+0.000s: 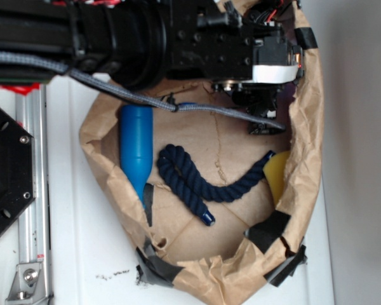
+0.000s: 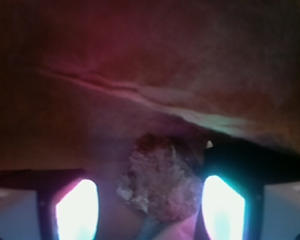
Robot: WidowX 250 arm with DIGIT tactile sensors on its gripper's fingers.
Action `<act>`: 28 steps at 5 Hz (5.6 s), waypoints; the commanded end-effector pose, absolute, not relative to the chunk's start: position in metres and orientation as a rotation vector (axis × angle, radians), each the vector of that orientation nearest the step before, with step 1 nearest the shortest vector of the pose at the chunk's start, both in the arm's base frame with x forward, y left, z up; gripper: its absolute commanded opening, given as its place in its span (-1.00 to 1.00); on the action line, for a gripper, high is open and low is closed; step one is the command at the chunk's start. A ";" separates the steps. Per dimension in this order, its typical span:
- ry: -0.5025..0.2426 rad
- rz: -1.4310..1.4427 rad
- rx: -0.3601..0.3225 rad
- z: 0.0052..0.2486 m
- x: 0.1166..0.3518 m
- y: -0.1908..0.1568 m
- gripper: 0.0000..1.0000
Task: Grab the rock.
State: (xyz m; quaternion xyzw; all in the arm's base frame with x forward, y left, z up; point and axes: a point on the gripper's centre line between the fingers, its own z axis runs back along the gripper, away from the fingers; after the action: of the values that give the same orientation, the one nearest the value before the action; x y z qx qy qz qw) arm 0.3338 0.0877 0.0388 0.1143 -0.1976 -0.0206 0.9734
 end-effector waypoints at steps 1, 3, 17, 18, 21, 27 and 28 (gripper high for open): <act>-0.390 -0.024 0.245 0.043 0.333 0.088 -1.00; -0.393 0.018 0.266 0.052 0.324 0.088 -1.00; -0.418 -0.077 0.165 0.063 0.334 0.117 1.00; -0.412 -0.083 0.171 0.060 0.333 0.115 1.00; -0.480 0.012 0.122 0.051 0.343 0.103 1.00; -0.449 0.007 0.137 0.049 0.328 0.098 -1.00; -0.474 0.005 0.148 0.078 0.311 0.082 -1.00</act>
State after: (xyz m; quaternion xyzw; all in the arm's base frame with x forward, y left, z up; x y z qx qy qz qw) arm 0.3033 0.0838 0.0591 0.0654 -0.2066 0.0067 0.9762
